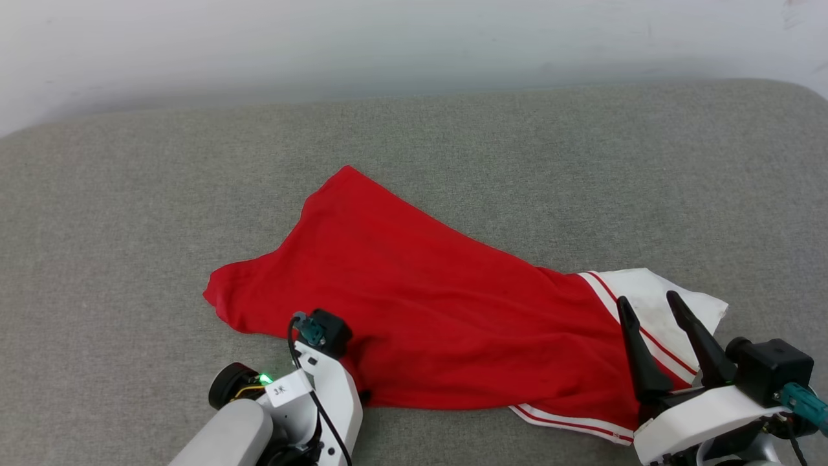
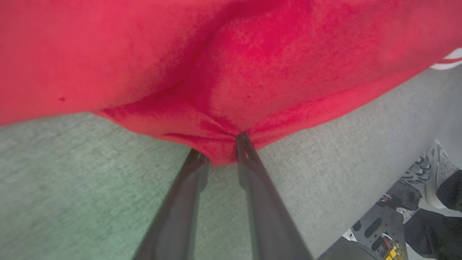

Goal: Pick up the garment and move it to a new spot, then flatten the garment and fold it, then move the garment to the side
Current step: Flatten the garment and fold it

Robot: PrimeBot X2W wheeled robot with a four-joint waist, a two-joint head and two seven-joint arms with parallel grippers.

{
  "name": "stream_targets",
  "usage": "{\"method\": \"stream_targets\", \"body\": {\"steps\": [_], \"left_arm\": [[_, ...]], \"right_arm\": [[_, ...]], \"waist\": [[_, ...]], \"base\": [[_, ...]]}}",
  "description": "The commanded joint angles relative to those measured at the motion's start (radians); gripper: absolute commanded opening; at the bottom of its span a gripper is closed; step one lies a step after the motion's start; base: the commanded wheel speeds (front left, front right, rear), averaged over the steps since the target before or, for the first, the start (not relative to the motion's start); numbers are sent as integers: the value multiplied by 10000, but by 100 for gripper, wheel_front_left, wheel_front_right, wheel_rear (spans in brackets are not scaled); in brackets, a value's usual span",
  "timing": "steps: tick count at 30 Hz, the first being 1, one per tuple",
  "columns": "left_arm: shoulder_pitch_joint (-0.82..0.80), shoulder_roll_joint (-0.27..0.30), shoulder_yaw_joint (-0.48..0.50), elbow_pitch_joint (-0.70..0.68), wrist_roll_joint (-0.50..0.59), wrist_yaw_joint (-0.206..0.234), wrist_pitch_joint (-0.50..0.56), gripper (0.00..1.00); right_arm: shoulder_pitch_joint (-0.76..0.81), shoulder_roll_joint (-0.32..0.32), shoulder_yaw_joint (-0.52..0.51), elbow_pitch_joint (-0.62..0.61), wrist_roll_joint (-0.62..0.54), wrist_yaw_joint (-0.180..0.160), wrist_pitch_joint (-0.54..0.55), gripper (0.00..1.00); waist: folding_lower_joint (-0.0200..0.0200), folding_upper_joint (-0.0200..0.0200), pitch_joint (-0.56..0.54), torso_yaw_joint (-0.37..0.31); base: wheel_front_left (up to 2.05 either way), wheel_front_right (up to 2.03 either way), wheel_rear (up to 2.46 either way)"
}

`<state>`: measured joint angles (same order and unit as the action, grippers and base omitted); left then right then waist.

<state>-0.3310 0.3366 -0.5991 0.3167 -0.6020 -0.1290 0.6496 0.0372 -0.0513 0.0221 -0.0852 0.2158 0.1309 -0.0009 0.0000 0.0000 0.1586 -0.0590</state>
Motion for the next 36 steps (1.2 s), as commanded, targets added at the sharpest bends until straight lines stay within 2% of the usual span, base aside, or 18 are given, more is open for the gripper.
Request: {"method": "stream_targets", "body": {"steps": [1,8,13,18,22,29,36], "left_arm": [[261,74,-367,200,45,-24,-33,0],[-652,206,0,-678,522,74,-1421,0],[-1560,-91,385,-1249,944,401,-2491,0],[-2725,-407,716,-1220,1226,585,-3264,0],[-3630,-523,862,-741,1360,581,-3542,0],[-4647,-664,704,898,1317,315,-3531,0],[-4892,-872,280,2407,1155,89,-3954,0]], "right_arm": [[-172,17,-15,79,80,-3,-77,100],[-122,15,-252,172,164,-3,-159,100],[-254,14,-315,157,176,-3,-130,100],[-519,16,-151,47,113,-3,-85,100],[-778,16,-61,-50,87,-3,-55,100],[-1079,16,15,11,220,-3,-248,100],[-1313,16,31,238,211,-3,-456,100]], "waist": [[0,0,19,-12],[0,0,-17,173],[0,0,106,274],[0,0,557,107],[0,0,1133,-191],[0,0,2027,-644],[0,0,2211,-774]], "base": [[0,0,0],[0,0,0],[0,0,0],[0,0,0],[0,0,0],[0,0,0],[0,0,0]]}}
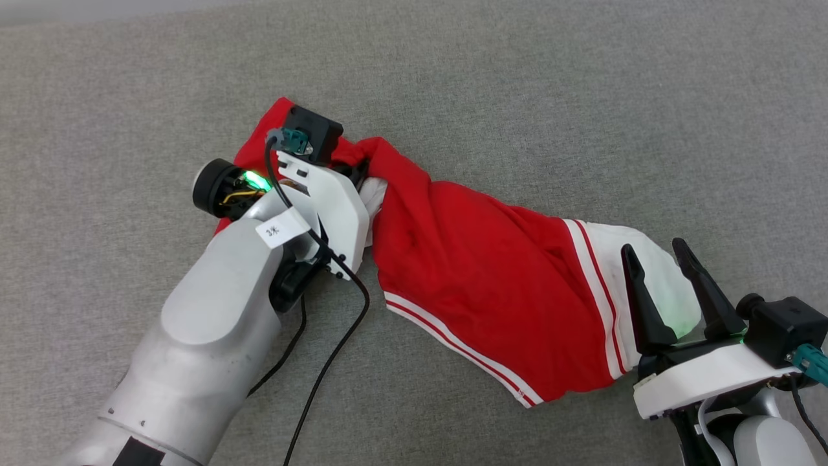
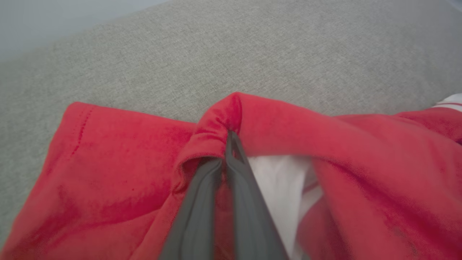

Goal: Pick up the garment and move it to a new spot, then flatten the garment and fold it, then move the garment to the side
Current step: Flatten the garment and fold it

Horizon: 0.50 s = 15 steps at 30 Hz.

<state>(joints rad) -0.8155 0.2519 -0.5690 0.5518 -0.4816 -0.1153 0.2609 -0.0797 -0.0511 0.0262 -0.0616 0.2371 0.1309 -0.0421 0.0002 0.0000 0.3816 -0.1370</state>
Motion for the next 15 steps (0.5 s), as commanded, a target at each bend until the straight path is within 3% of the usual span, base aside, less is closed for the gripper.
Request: {"method": "stream_targets", "body": {"steps": [1,2,7,15], "left_arm": [[-50,-62,-52,138,-97,-69,-229,26],[-21,-68,-118,255,-118,-76,-371,100],[390,-220,-225,318,-73,-93,-1630,100],[1737,-208,-88,-558,191,674,-3711,100]], "right_arm": [[-167,15,-18,26,-18,-3,-55,100],[-192,15,-31,46,-42,-3,-76,100],[-150,14,-95,96,-144,-3,-11,100],[283,13,-122,15,-287,-3,325,100]], "waist": [[-2,0,-63,29],[-2,0,-130,65],[-2,0,-700,377],[-2,0,-1894,980]], "base": [[0,0,0],[0,0,0],[0,0,0],[0,0,0]]}}
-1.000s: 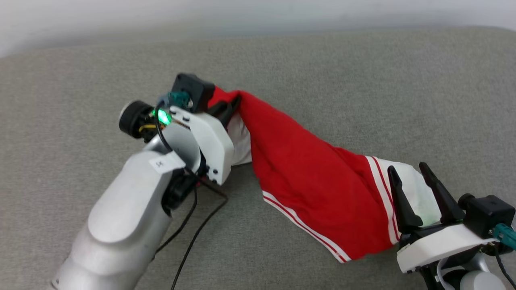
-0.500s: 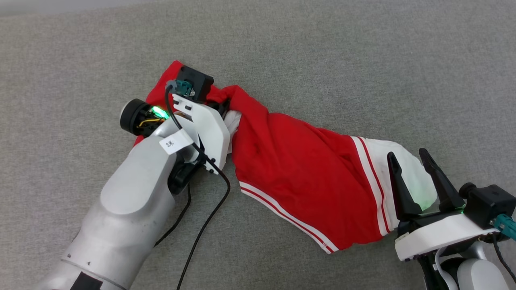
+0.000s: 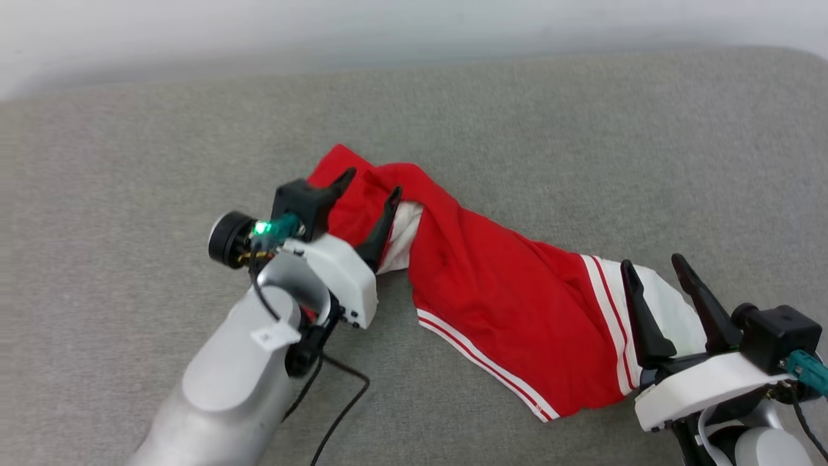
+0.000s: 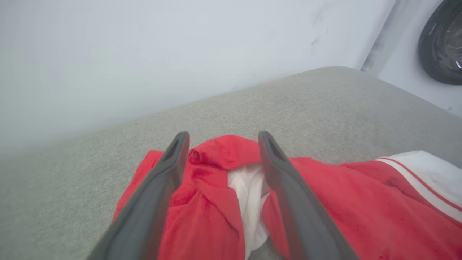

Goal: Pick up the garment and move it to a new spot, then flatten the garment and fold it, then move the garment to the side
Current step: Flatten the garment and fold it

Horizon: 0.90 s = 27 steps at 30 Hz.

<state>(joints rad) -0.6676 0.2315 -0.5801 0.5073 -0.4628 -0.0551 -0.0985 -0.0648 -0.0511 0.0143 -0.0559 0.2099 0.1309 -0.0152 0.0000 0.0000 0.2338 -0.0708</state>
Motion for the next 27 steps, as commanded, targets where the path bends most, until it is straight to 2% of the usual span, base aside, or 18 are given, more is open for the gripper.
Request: {"method": "stream_targets", "body": {"steps": [1,13,17,20,23,25,26,27], "left_arm": [[474,-5,93,-305,-17,219,-365,100],[3071,744,909,-2309,-2,1940,-1370,100],[3689,1041,1129,-2539,-160,2201,-1277,100],[3837,1298,1037,-2544,-413,1895,-708,100],[3634,1556,868,-2454,-787,1356,200,100],[3384,1695,739,-2353,-1056,977,981,100],[3131,1854,560,-2200,-1306,618,1844,100],[2958,1940,473,-2115,-1405,436,2275,100]], "right_arm": [[179,14,-8,-53,21,-3,91,100],[703,14,88,-427,-105,-3,495,100],[738,14,95,-528,-111,-3,583,100],[758,14,96,-575,-116,-3,650,100],[698,14,128,-622,-144,-3,699,100],[627,14,132,-642,-153,-3,728,100],[544,14,169,-643,-156,-3,736,100],[488,14,187,-649,-151,-3,738,100]], "waist": [[0,0,-556,393],[0,0,-1505,895],[0,0,-1572,937],[0,0,-1543,941],[0,0,-1404,902],[0,0,-1253,847],[0,0,-1091,758],[0,0,-1000,707]], "base": [[0,0,0],[0,0,0],[0,0,0],[0,0,0],[0,0,0],[0,0,0],[0,0,0],[0,0,0]]}}
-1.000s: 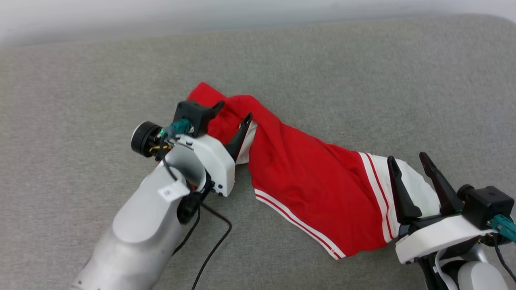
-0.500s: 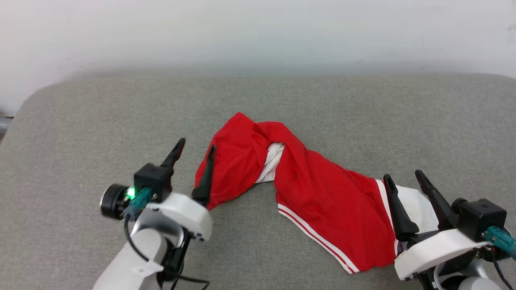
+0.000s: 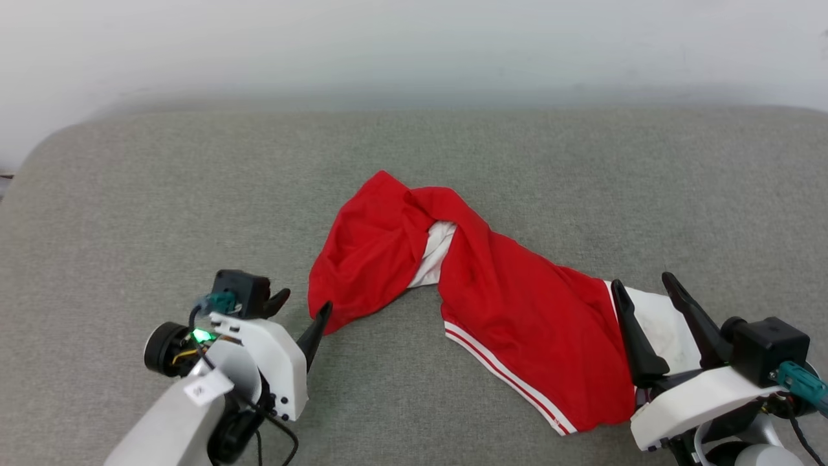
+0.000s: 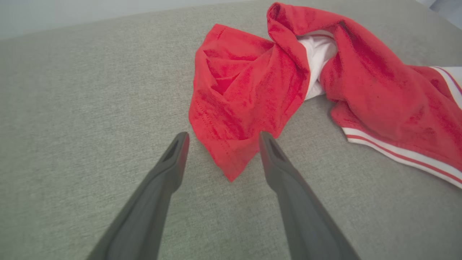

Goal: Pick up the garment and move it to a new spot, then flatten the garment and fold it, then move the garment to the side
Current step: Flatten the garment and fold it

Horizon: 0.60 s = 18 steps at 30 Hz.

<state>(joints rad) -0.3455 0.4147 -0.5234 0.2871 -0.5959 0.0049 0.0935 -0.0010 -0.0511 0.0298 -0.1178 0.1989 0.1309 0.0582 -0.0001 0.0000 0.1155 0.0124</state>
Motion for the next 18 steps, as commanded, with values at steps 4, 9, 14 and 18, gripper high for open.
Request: {"method": "stream_targets", "body": {"steps": [4,9,14,18], "left_arm": [[-785,352,-398,483,-496,-764,1770,100],[-1370,594,-814,810,-948,-1150,3179,100],[-1525,666,-1239,1192,-1605,-1296,4499,100],[-1397,617,-1424,1402,-2053,-1325,5183,33]], "right_arm": [[-271,13,138,11,-12,-3,-27,100],[-468,16,133,55,73,-3,-176,100],[-627,16,145,199,211,-3,-370,100],[-656,13,121,342,284,-3,-509,100]], "waist": [[1,0,579,-428],[1,0,1169,-766],[1,0,1592,-1049],[1,0,1702,-1166]], "base": [[0,0,0],[0,0,0],[0,0,0],[0,0,0]]}}
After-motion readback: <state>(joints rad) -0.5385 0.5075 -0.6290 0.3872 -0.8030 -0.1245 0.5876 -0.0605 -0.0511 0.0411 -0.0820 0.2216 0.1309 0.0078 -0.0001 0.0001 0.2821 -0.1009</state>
